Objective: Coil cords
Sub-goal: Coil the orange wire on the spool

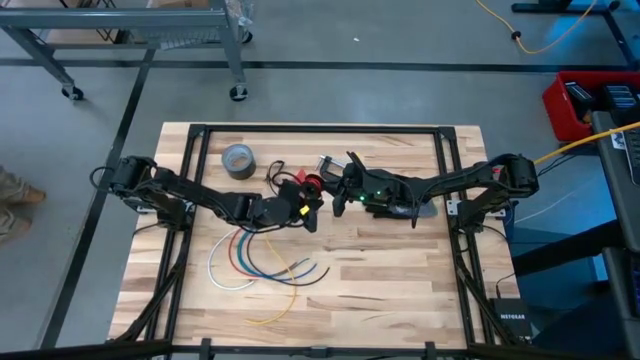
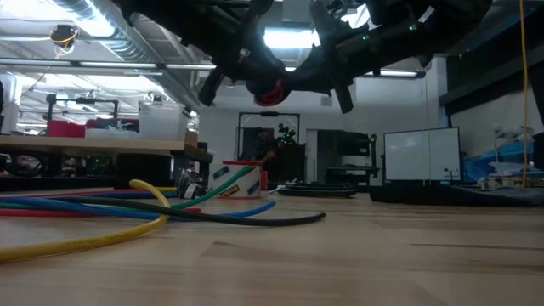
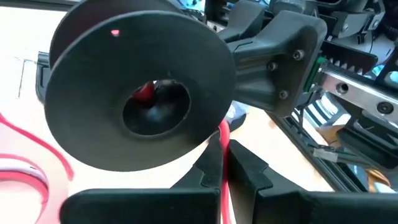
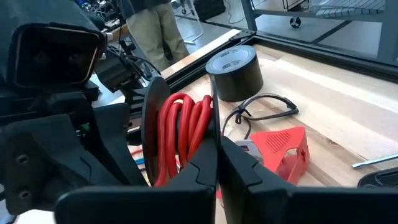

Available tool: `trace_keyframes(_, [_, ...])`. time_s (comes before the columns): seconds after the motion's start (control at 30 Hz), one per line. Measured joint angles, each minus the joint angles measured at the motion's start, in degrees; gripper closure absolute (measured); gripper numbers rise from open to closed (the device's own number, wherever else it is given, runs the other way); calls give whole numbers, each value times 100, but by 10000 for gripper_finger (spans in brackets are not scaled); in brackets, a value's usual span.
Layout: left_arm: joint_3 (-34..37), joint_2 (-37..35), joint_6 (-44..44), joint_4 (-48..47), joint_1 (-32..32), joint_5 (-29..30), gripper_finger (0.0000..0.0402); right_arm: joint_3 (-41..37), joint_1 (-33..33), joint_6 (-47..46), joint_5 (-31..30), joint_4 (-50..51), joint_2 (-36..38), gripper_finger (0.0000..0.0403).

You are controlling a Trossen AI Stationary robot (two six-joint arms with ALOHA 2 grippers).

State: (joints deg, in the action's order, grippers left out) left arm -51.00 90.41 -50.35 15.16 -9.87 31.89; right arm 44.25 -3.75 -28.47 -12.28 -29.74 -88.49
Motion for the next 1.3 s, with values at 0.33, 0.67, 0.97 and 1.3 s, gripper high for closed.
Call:
trace_keyframes(0.33, [0,-12,675,-107,-235,353,401,0,-8,10,530,17,75,398])
trace_keyframes(0.67, [2,-26,2077,36,-258,378,390,0,-96,17,955,-74,96,398])
trace_keyframes(0.97, [2,-30,2894,57,-260,193,387,0,-133,24,1281,-87,96,398])
trace_keyframes(1.3, [4,-31,2870,55,-259,132,387,0,-131,24,1338,-98,96,397])
